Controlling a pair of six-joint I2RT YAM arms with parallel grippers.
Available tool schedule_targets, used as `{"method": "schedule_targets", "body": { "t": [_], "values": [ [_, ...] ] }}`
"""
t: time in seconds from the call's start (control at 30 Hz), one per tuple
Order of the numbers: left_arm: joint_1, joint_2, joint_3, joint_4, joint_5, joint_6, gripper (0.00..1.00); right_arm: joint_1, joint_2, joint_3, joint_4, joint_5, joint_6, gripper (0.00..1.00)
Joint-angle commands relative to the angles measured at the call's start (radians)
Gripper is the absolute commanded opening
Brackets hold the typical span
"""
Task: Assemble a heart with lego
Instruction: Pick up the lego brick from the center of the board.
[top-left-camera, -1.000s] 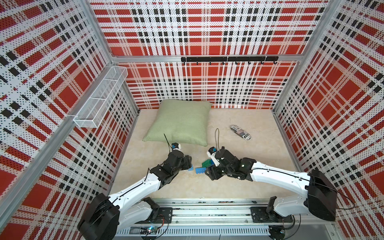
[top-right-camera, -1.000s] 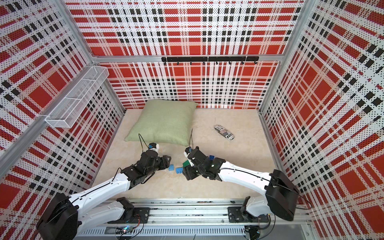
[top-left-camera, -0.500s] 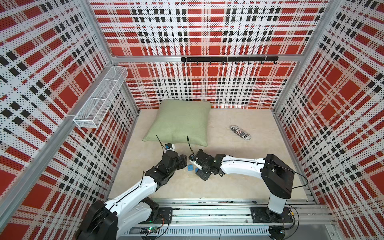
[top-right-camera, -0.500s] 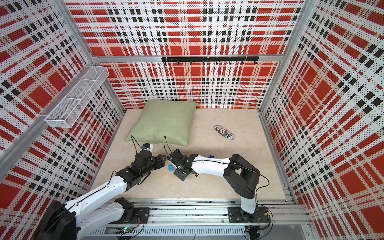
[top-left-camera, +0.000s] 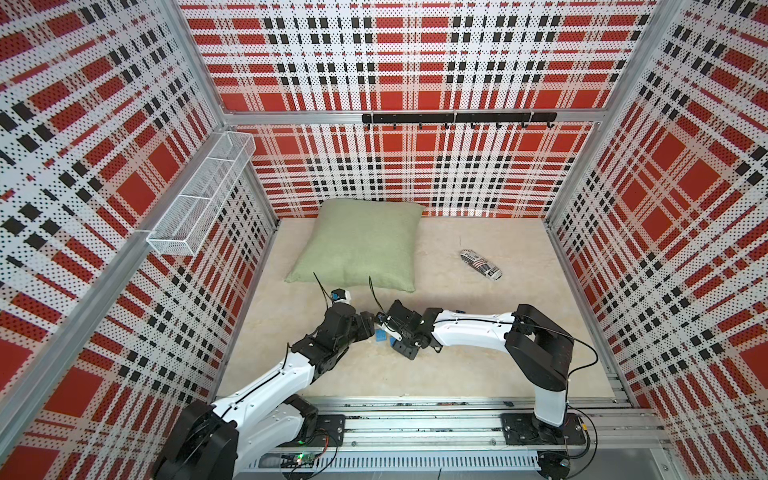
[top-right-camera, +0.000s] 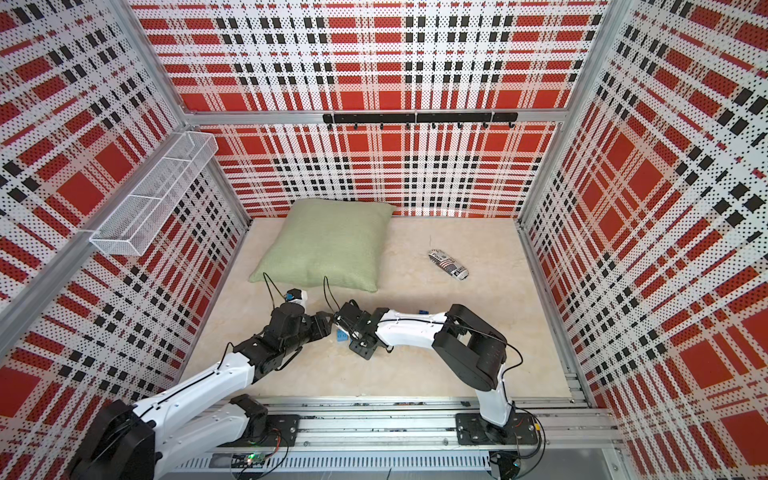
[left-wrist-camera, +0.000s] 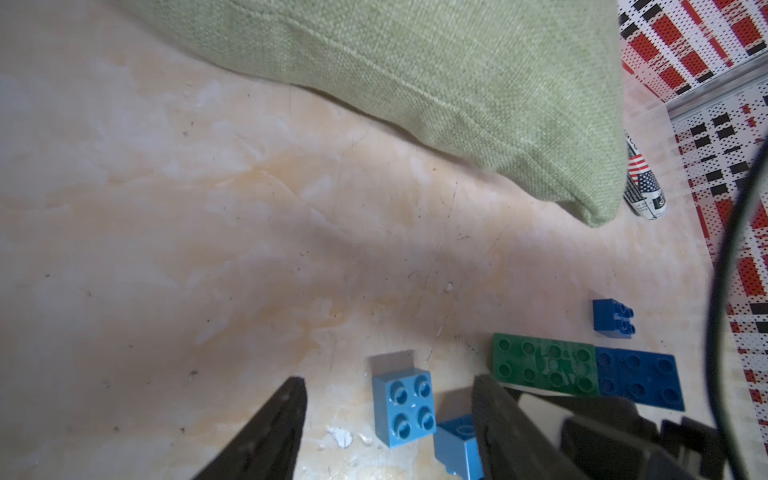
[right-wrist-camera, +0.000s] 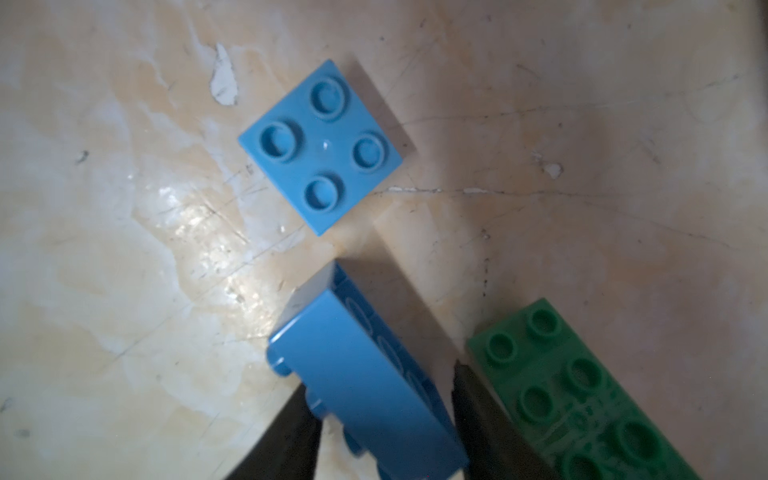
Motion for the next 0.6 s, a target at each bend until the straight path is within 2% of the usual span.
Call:
{"method": "schedule_targets", "body": {
  "t": [0.0,0.2,0.37,0.57],
  "values": [
    [0.007,-0.003,-0.008,0.029,0.013,-0.008,0.68,-0.008,-0.018,-0.026,0.02,-0.038,-0.003,0.43],
    [0.006,-0.006,-0.001,0.032,0.028,-0.008,0.68,-0.03,-0.082,-0.078,0.049,-0.114,0.014,0.28],
    [0.005,-0.039,0.011,0.039,0.06,-0.007,0.68,-0.061,-0.167,-0.12,0.062,-0.233,0.06,0.26],
    [-0.01,-0.116,0.007,0.159,0.16,0.018,0.72,-0.144,-0.388,-0.232,0.095,-0.45,0.194,0.28]
  ]
}}
